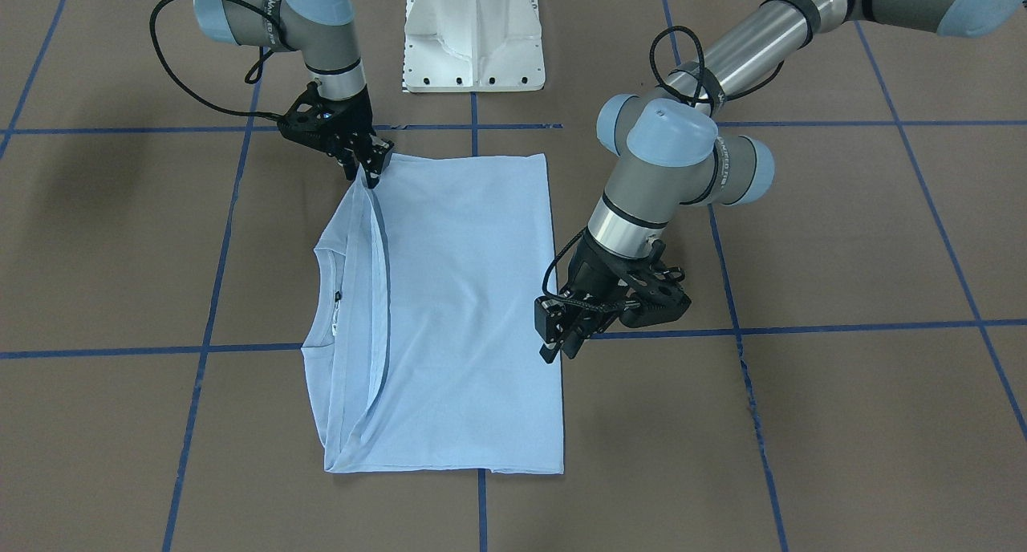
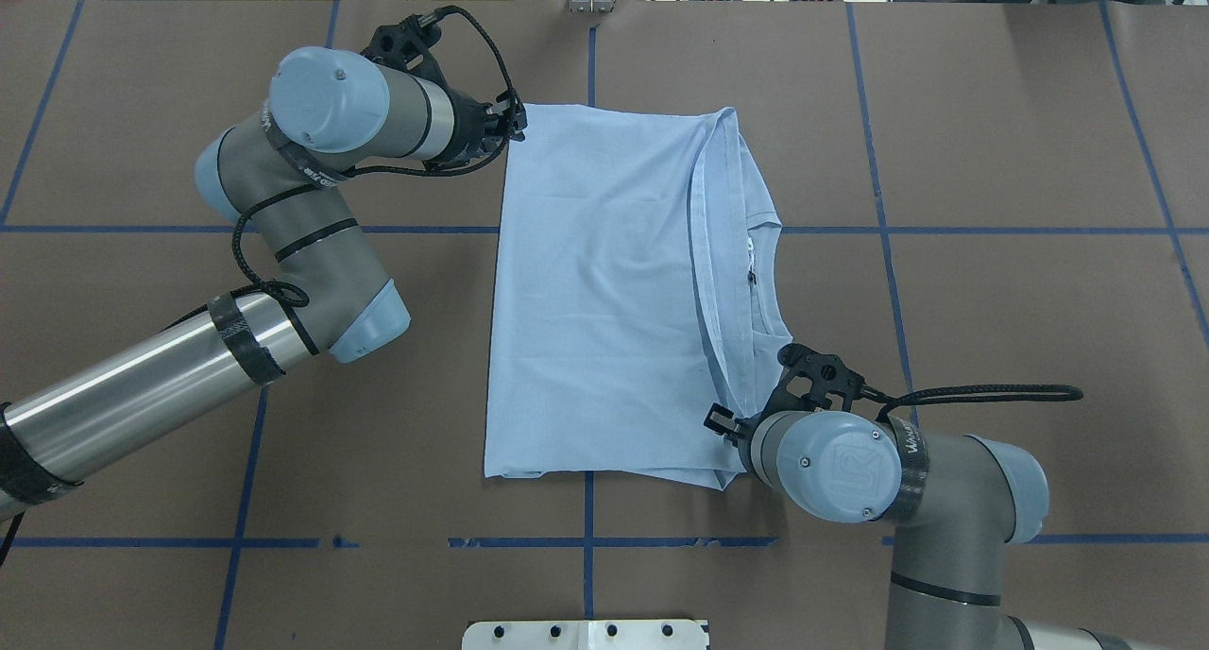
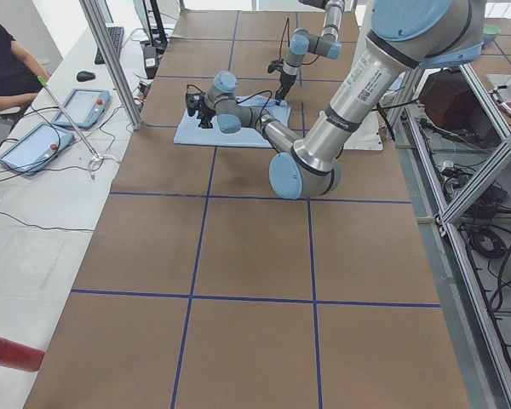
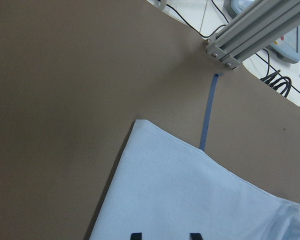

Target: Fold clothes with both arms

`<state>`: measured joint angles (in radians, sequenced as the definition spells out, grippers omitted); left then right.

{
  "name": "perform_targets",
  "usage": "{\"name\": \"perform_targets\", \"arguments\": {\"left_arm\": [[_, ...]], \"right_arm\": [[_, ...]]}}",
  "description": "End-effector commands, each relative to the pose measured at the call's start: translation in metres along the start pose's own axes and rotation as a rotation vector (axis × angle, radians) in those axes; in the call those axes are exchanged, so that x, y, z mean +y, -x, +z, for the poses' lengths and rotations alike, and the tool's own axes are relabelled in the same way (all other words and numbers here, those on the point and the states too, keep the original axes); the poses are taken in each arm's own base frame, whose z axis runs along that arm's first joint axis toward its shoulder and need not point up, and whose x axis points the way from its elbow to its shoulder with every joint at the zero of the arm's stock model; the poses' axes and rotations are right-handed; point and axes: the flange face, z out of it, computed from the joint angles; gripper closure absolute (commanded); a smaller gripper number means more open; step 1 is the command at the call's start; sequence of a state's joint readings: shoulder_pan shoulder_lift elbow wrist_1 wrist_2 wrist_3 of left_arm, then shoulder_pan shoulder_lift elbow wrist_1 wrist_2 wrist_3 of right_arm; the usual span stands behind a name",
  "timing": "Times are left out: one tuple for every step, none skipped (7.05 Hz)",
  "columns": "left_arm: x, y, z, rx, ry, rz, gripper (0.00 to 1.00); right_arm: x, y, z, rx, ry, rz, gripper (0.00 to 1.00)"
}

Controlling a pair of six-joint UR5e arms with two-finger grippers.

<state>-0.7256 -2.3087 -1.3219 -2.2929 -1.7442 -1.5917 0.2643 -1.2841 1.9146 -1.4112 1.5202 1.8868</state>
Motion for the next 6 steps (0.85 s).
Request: {"name": "perform_targets", "arguments": {"left_arm": [[0.001, 0.0, 0.0003, -0.001, 0.0, 0.0, 0.57], [0.0009, 0.0004, 0.0008, -0.001, 0.0, 0.0, 0.57], [0.0042, 0.0004, 0.002, -0.003, 0.004, 0.001, 0.57], [0.0043, 0.0004, 0.002, -0.003, 0.004, 0.001, 0.57], [0.0076, 0.0005, 0.0032, -0.005, 0.008, 0.003, 0.57], [0.0077, -0.0001, 0.0027, -0.003, 0.008, 0.003, 0.57]], "right_arm": [[-0.0011, -0.0005, 0.0004, 0.0, -0.004, 0.001, 0.45], [-0.0009, 0.0002, 0.0, -0.001, -0.004, 0.001, 0.48], [-0.0013, -0.0012, 0.0016, 0.006, -0.006, 0.002, 0.69], [0.0006, -0.0012, 0.0028, 0.036, -0.013, -0.003, 1.0], [0.0001, 0.0003, 0.0015, 0.036, -0.014, -0.005, 1.0], [-0.0008, 0.0003, 0.0016, 0.037, -0.016, -0.006, 1.0]]}}
